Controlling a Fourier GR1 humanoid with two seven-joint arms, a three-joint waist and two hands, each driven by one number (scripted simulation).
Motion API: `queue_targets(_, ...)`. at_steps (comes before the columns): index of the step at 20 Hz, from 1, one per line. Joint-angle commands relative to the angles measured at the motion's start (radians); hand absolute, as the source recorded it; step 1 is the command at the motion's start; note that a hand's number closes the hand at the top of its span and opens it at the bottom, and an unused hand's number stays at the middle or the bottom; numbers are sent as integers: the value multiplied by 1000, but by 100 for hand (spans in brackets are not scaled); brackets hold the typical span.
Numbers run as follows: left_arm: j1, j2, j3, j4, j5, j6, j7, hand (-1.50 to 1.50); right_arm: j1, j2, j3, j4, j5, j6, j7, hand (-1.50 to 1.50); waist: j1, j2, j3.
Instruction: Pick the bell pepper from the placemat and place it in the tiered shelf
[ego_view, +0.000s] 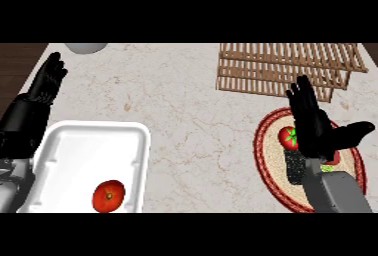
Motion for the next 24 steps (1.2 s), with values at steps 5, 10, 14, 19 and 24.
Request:
queue_targets(5, 224, -101, 30, 171, 123, 29, 141, 0, 107, -323, -234, -58, 15, 149, -213, 150, -67, 1, -39)
queue_targets(10, 264, -187, 9, 246, 209, -6, 187, 0, 239, -439, -366, 245, 27, 190, -255, 150, -38, 16, -34)
queue_targets(14, 211, -191, 15, 321, 208, -42, 180, 0, 250, -499, -424, 428, -7, 425, -520, -150, -17, 6, -36)
queue_targets(19, 194, -220, 2, 326, 179, -16, 180, 0, 299, -628, -383, 433, 49, 639, -609, -150, -17, 1, -38)
queue_targets(24, 232, -175, 42, 345, 212, -109, 157, 0, 331, -699, -384, 345, 55, 725, -548, -150, -16, -1, -40)
